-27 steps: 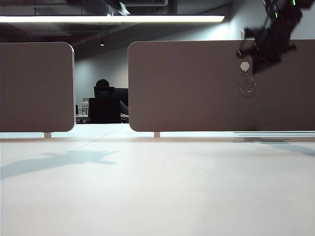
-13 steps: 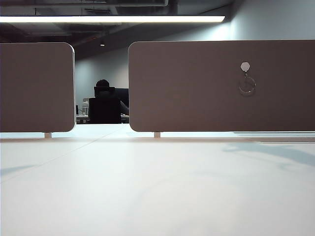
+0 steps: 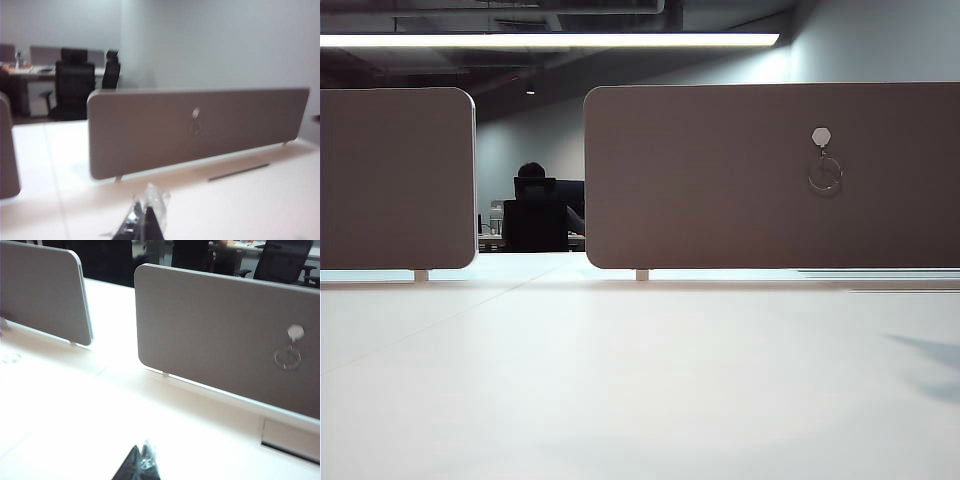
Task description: Hang the earring on the hook.
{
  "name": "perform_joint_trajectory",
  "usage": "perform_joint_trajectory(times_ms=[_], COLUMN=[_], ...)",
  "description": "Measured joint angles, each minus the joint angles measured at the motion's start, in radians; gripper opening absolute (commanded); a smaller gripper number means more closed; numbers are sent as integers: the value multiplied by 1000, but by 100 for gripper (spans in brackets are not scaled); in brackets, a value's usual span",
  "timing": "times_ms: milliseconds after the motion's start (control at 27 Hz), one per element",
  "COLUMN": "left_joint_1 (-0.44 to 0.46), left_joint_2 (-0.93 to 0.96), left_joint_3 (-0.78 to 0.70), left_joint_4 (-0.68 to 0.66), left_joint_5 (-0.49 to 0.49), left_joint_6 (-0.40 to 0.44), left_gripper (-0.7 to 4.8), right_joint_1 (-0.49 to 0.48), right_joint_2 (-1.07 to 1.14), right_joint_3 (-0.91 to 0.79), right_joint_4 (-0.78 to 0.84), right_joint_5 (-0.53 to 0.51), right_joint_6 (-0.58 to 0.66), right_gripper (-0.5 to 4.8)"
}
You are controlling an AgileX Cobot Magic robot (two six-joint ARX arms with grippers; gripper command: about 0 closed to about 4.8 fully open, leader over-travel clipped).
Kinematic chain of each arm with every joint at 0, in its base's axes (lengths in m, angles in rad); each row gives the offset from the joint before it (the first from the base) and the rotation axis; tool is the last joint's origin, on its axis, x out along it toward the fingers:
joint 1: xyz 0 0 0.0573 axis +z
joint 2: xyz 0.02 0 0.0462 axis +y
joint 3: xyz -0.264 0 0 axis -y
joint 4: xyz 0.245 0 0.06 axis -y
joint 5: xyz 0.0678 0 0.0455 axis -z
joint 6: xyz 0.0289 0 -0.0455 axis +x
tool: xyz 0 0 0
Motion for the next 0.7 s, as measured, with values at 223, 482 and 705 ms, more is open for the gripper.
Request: perform_joint_trajectory(times_ms=[223, 482, 705], left_joint_1=[0, 0, -2], left_joint_2=[-100, -108, -107], left_joint_3=[-165, -423, -607], left_joint_4=[5, 138, 319], left_joint_5=[-67, -15, -2], left_joint_6=[-19, -88, -108], left_gripper=[-5, -5, -5], right_joint_1=[16, 16, 19], right_joint_2=[-321, -667, -744], right_joint_3=[-380, -734, -865], right_joint_4=[89, 216, 200], right_joint_5=[0, -56, -86], right_joint_6=[61, 97, 130], right_gripper=[-7, -7, -7])
